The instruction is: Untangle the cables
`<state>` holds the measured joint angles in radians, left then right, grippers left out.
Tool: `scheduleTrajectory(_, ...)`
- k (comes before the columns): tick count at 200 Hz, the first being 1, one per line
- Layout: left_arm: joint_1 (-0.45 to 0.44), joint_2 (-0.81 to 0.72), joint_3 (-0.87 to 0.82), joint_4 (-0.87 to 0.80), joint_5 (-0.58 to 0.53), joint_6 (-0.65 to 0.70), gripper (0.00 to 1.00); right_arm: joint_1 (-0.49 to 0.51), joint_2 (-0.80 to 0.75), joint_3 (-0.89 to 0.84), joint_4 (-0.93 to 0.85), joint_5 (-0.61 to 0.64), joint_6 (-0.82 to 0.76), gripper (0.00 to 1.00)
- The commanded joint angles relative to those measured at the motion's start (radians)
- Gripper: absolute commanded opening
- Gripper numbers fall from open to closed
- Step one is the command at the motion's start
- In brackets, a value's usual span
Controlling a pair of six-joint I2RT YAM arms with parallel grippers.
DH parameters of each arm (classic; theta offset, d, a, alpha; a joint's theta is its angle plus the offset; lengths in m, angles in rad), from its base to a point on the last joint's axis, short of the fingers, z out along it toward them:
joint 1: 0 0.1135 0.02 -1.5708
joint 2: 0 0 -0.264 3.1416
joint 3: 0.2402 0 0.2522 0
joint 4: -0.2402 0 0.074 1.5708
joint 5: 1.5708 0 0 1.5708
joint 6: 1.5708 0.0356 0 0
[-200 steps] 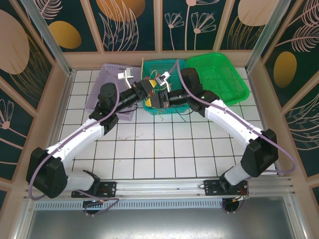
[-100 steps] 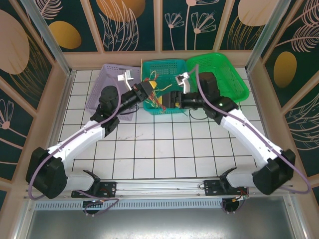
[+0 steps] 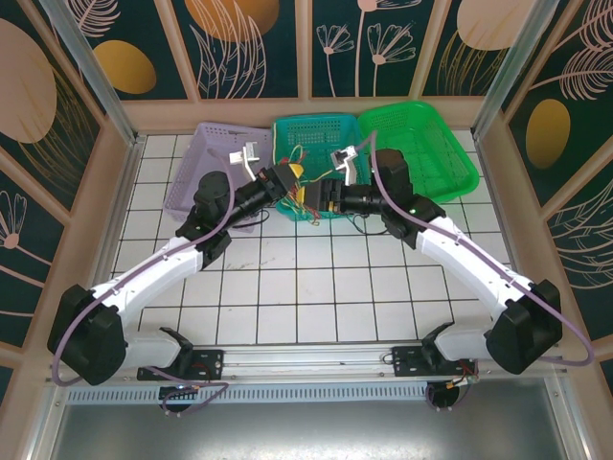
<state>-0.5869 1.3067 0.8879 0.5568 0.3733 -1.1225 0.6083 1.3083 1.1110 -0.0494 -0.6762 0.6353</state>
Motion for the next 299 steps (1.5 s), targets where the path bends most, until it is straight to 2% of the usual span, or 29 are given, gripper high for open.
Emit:
scheduleTrajectory(1, -0.008, 0.012, 0.017, -0.001, 0.001, -0.002, 0.00, 0.016, 0.003, 0.016, 0.064, 0.022, 0.023, 0.70)
scheduleTrajectory(16, -0.013, 0.020, 0.027, 0.012, 0.013, -0.014, 0.00, 0.020, 0.014, 0.021, 0.045, 0.029, 0.014, 0.69)
scheduleTrajectory(28, -0.019, 0.026, 0.035, 0.011, 0.016, -0.019, 0.00, 0.021, 0.025, 0.024, 0.042, 0.035, 0.015, 0.59)
scheduleTrajectory(63, -0.024, 0.013, 0.050, -0.016, 0.025, -0.020, 0.00, 0.017, 0.057, 0.061, -0.021, 0.101, -0.016, 0.06)
scheduleTrajectory(68, -0.024, 0.007, 0.056, -0.042, 0.021, -0.009, 0.06, 0.014, 0.052, 0.057, -0.025, 0.114, -0.014, 0.00)
scheduleTrajectory(74, -0.024, -0.003, 0.069, -0.088, 0.010, 0.012, 0.16, 0.007, 0.041, 0.045, -0.017, 0.119, -0.004, 0.00)
scheduleTrajectory(85, -0.024, -0.028, 0.078, -0.175, -0.026, 0.052, 0.41, -0.008, 0.015, 0.012, 0.017, 0.110, 0.021, 0.00)
scheduleTrajectory(96, -0.023, -0.055, 0.075, -0.231, -0.065, 0.075, 0.57, -0.029, -0.004, -0.016, 0.051, 0.076, 0.049, 0.00)
scheduleTrajectory(109, -0.023, -0.075, 0.058, -0.257, -0.067, 0.086, 0.66, -0.043, -0.013, -0.026, 0.069, 0.041, 0.065, 0.00)
scheduleTrajectory(130, -0.022, -0.098, 0.020, -0.276, -0.050, 0.097, 0.68, -0.054, -0.010, -0.017, 0.066, -0.002, 0.070, 0.00)
scheduleTrajectory(161, -0.024, -0.114, -0.061, -0.170, -0.002, 0.066, 0.61, -0.056, -0.009, -0.017, 0.083, -0.039, 0.081, 0.00)
scheduleTrajectory(201, -0.023, -0.062, -0.068, -0.100, 0.020, 0.038, 0.49, -0.055, -0.001, -0.019, 0.106, -0.082, 0.110, 0.00)
scheduleTrajectory(214, -0.023, -0.051, -0.061, -0.105, 0.001, 0.040, 0.36, -0.055, -0.003, -0.022, 0.109, -0.090, 0.114, 0.00)
scheduleTrajectory(234, -0.023, -0.045, -0.061, -0.093, -0.020, 0.043, 0.00, -0.056, -0.008, -0.020, 0.068, -0.068, 0.098, 0.00)
scheduleTrajectory(251, -0.023, -0.063, -0.029, -0.242, -0.108, 0.097, 0.00, -0.056, -0.030, -0.019, -0.016, -0.008, 0.048, 0.00)
scheduleTrajectory(258, -0.023, -0.076, -0.016, -0.320, -0.162, 0.128, 0.00, -0.090, -0.042, -0.015, -0.066, 0.041, 0.019, 0.00)
scheduleTrajectory(275, -0.023, -0.109, 0.006, -0.482, -0.281, 0.191, 0.00, -0.105, -0.067, 0.002, -0.216, 0.181, -0.067, 0.00)
scheduleTrajectory(299, -0.024, -0.135, -0.005, -0.544, -0.303, 0.227, 0.00, -0.111, -0.092, -0.001, -0.287, 0.261, -0.108, 0.00)
